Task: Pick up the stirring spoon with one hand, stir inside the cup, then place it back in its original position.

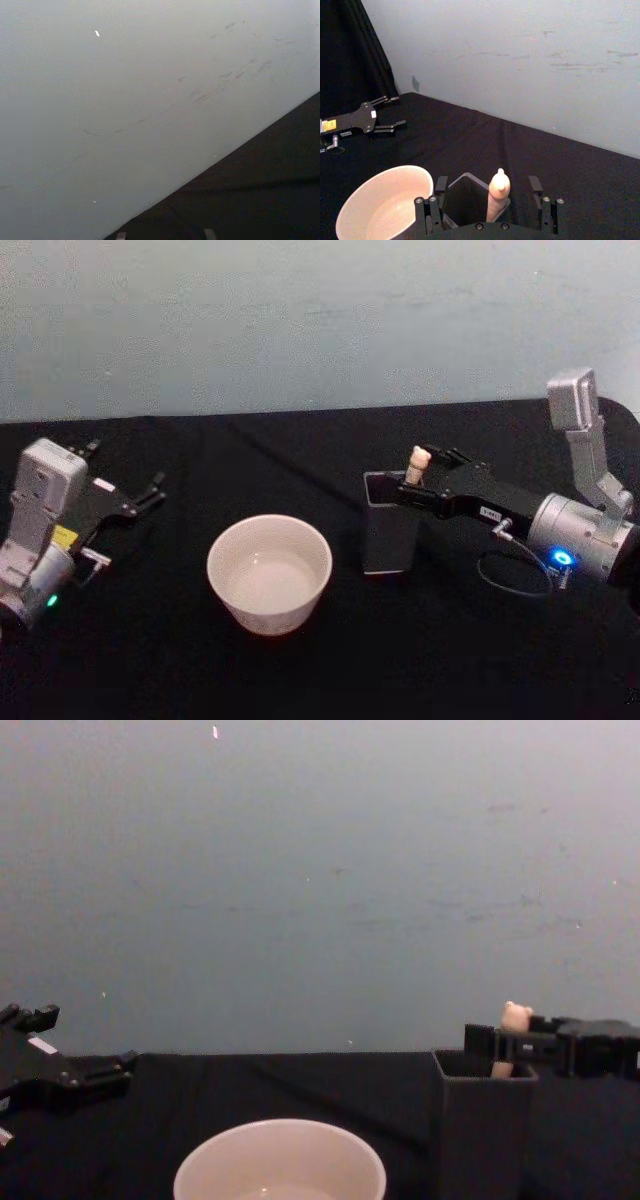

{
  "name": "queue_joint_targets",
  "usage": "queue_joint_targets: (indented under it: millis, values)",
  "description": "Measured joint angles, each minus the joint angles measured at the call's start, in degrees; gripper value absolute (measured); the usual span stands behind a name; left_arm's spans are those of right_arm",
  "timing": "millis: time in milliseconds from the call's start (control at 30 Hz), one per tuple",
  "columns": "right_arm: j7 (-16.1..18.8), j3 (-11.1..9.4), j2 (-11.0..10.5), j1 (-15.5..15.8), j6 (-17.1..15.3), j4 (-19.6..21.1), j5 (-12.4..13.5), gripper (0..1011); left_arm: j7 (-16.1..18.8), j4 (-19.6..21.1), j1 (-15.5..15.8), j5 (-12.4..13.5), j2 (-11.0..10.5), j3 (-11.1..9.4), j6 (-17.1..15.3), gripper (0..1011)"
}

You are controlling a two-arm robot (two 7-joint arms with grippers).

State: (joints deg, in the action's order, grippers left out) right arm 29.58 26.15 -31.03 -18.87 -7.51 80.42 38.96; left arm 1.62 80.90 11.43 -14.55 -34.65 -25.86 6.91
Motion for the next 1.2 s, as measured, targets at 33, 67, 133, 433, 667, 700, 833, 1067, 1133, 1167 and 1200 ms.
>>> queue_joint_targets:
  millis: [33, 67, 133, 433, 667, 700, 833, 1067, 1133, 1167, 1200]
  values:
    - [0.00, 0.00, 0.00, 0.00, 0.00, 0.00, 0.00, 1000, 0.00, 0.00, 0.00, 0.00, 0.00, 0.00, 0.00, 1001]
    - [0.00, 0.00, 0.00, 0.00, 0.00, 0.00, 0.00, 1000, 0.00, 0.00, 0.00, 0.00, 0.00, 0.00, 0.00, 1001]
    - [0.00, 0.00, 0.00, 0.00, 0.00, 0.00, 0.00, 1000, 0.00, 0.00, 0.00, 0.00, 0.00, 0.00, 0.00, 1001]
    - [-3.79, -1.45, 0.92, 1.32, 3.67, 1.59, -2.88, 1000, 0.00, 0.00, 0.00, 0.00, 0.00, 0.00, 0.00, 1001]
    - [-11.49, -4.85, 3.48, 3.42, 9.59, 3.97, -6.72, 1000, 0.00, 0.00, 0.00, 0.00, 0.00, 0.00, 0.00, 1001]
    - [-12.45, -5.17, 3.74, 3.67, 10.20, 4.23, -7.34, 1000, 0.00, 0.00, 0.00, 0.00, 0.00, 0.00, 0.00, 1001]
    - [-19.57, -6.40, 5.53, 4.89, 12.74, 5.10, -12.54, 1000, 0.00, 0.00, 0.00, 0.00, 0.00, 0.00, 0.00, 1001]
    - [-25.96, -6.60, 7.21, 6.00, 11.01, 4.04, -17.41, 1000, 0.00, 0.00, 0.00, 0.00, 0.00, 0.00, 0.00, 1001]
    - [-26.77, -6.29, 7.38, 6.56, 9.73, 3.40, -18.55, 1000, 0.00, 0.00, 0.00, 0.00, 0.00, 0.00, 0.00, 1001]
    - [-26.89, -6.15, 7.39, 6.76, 9.24, 3.20, -18.90, 1000, 0.00, 0.01, 0.00, 0.00, 0.00, 0.00, 0.00, 1001]
    - [-26.93, -5.98, 7.39, 6.99, 8.68, 3.00, -19.20, 1000, 0.00, 0.00, 0.00, 0.00, 0.00, 0.00, 0.00, 1001]
